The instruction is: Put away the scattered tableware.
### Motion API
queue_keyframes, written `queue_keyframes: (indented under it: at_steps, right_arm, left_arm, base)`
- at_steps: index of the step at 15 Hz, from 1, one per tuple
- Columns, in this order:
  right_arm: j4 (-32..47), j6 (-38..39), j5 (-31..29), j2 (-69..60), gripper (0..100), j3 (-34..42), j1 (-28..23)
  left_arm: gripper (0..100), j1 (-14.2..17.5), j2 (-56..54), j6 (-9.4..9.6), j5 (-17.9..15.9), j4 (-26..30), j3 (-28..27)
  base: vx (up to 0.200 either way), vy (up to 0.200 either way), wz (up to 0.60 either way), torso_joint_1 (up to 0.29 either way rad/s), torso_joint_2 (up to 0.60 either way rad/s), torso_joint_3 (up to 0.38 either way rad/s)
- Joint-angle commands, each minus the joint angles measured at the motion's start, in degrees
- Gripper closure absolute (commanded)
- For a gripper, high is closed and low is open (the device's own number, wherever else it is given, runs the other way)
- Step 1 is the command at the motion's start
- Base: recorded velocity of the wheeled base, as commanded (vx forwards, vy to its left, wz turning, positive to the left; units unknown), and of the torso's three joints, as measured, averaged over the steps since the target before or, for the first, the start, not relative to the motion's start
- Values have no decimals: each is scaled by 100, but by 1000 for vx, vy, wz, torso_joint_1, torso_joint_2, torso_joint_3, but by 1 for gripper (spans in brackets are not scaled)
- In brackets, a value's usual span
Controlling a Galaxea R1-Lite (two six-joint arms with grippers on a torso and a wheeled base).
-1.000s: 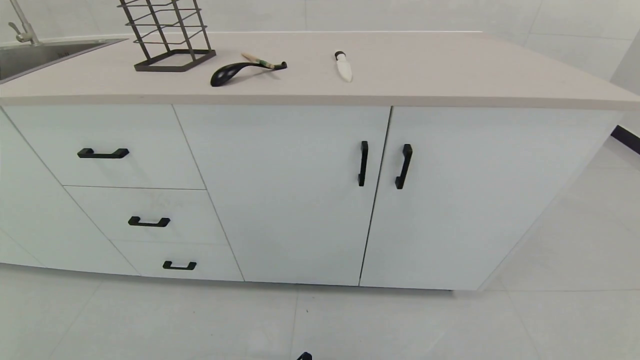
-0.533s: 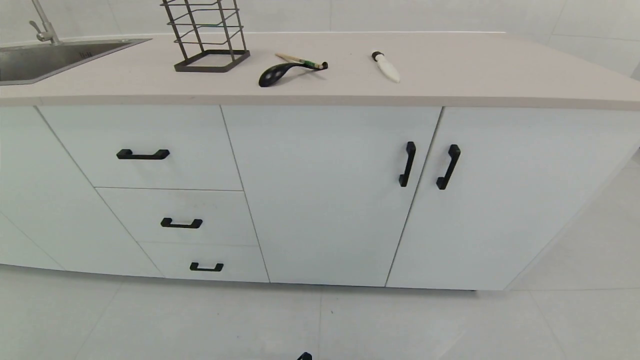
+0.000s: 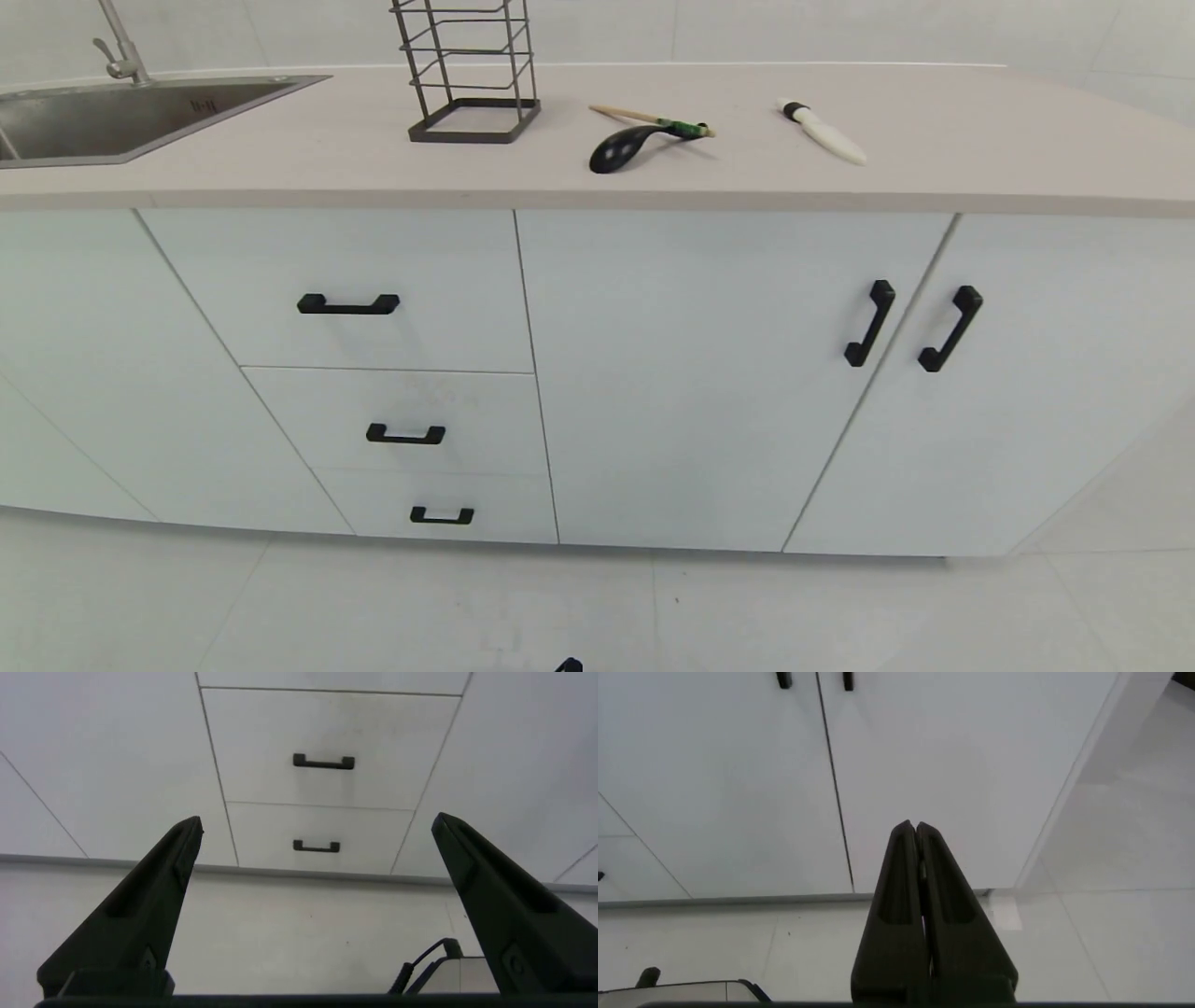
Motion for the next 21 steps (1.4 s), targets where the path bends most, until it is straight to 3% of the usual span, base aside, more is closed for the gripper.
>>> queue_keyframes:
  at_steps: [1, 4, 21]
  right_arm:
    - [0, -1, 1, 9, 100, 0, 0]
    - [0, -1, 1, 9, 100, 0, 0]
    - [9, -1, -8, 9, 100, 0, 0]
  left_arm:
    - [0, 0, 2, -4, -1, -4, 0]
    - [0, 9, 2, 13, -10, -4, 0]
    - [0, 0, 2, -13, -28, -13, 0]
  base:
    - [200, 200, 0, 2, 2, -2]
    - [200, 67, 0, 4, 2, 12]
    - [0, 0, 106, 1, 0, 0]
